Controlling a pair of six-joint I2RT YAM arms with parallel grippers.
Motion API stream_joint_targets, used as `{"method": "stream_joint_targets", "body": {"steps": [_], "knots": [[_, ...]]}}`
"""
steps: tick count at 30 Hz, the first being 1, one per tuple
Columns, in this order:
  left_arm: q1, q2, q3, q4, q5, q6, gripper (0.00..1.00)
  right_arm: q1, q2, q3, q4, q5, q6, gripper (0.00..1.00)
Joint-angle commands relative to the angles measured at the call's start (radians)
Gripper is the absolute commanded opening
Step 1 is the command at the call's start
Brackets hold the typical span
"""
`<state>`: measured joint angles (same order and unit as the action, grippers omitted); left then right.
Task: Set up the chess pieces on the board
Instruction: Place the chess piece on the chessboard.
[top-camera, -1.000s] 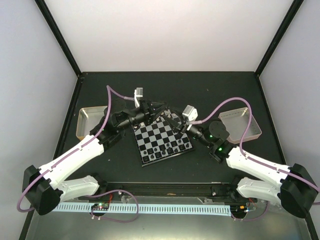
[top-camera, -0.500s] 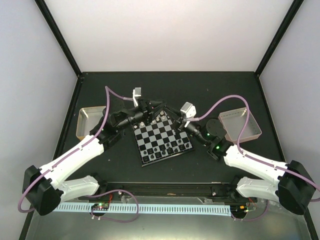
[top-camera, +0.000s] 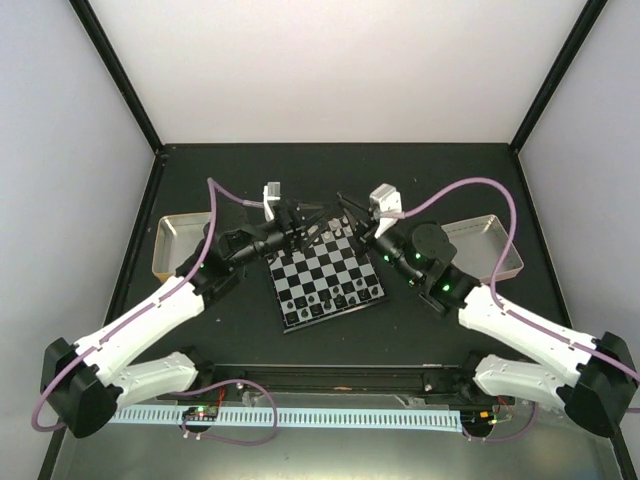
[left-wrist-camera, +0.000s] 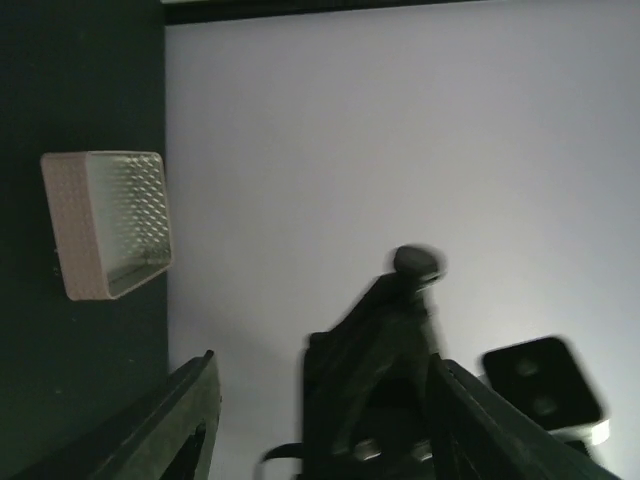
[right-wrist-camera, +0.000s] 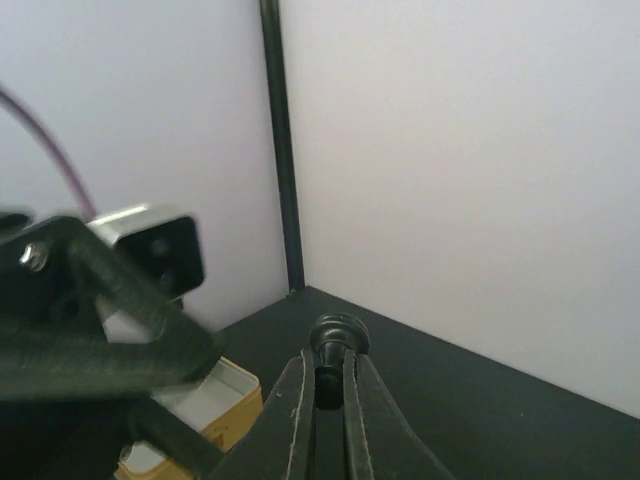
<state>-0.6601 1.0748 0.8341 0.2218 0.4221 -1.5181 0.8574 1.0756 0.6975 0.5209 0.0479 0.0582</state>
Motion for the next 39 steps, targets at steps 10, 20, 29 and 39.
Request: {"method": "stream_joint_targets", "body": {"steps": [10, 20, 29, 39], "knots": [[0.03, -0.335, -0.111, -0.371, -0.457, 0.713, 0.77, -0.164, 0.084, 0.332, -0.994, -0.005, 0.373, 0.01], [0.031, -0.49, -0.234, -0.515, -0.558, 1.004, 0.78, -0.251, 0.388, 0.434, -1.251, -0.127, 0.34, 0.01], [0.03, -0.524, -0.275, -0.529, -0.554, 1.054, 0.8, -0.251, 0.602, 0.463, -1.294, -0.138, 0.315, 0.01], [0.031, -0.497, -0.285, -0.532, -0.561, 1.064, 0.81, -0.25, 0.665, 0.476, -1.345, -0.158, 0.301, 0.01]]}}
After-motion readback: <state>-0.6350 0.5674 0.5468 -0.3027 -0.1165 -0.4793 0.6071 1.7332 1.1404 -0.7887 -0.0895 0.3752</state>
